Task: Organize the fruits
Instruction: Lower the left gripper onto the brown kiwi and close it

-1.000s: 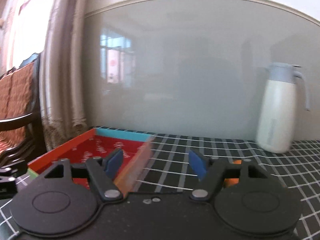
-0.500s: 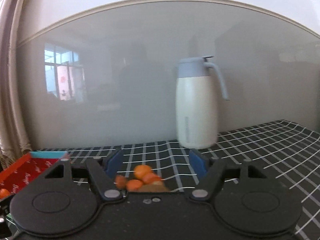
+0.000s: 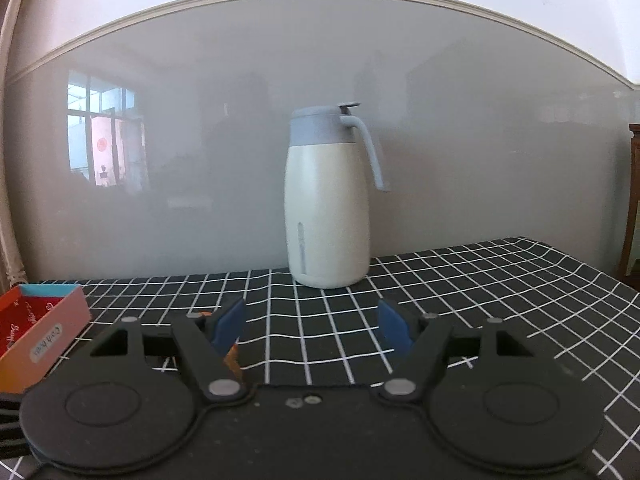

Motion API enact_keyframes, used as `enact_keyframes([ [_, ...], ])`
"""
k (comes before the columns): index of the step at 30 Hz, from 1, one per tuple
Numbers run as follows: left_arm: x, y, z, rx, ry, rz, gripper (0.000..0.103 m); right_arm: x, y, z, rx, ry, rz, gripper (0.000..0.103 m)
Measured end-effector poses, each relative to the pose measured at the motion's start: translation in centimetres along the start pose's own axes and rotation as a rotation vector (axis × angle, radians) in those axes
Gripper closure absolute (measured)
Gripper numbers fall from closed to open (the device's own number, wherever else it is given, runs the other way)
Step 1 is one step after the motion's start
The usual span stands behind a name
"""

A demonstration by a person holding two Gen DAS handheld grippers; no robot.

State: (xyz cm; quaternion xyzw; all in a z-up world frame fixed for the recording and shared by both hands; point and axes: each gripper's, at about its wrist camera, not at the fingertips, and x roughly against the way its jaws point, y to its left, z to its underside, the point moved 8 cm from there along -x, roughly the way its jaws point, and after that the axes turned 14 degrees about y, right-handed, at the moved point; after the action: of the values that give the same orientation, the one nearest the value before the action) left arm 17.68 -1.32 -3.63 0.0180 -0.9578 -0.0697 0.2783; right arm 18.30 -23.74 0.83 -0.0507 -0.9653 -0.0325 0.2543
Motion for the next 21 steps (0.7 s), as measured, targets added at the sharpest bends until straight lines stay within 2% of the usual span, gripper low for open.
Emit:
enact_keyframes([
  [14, -2.2, -8.1, -1.5, -0.010, 0.035, 0.135, 0.001, -1.0, -4.1, 0.5, -0.020, 0.031, 0.061, 0.031],
  [21, -4.3, -11.5, -1.8, -0.030, 0.083, 0.138, 0.000, -1.0, -6.1, 0.9, -0.013, 0.039, 0.088, 0.031],
])
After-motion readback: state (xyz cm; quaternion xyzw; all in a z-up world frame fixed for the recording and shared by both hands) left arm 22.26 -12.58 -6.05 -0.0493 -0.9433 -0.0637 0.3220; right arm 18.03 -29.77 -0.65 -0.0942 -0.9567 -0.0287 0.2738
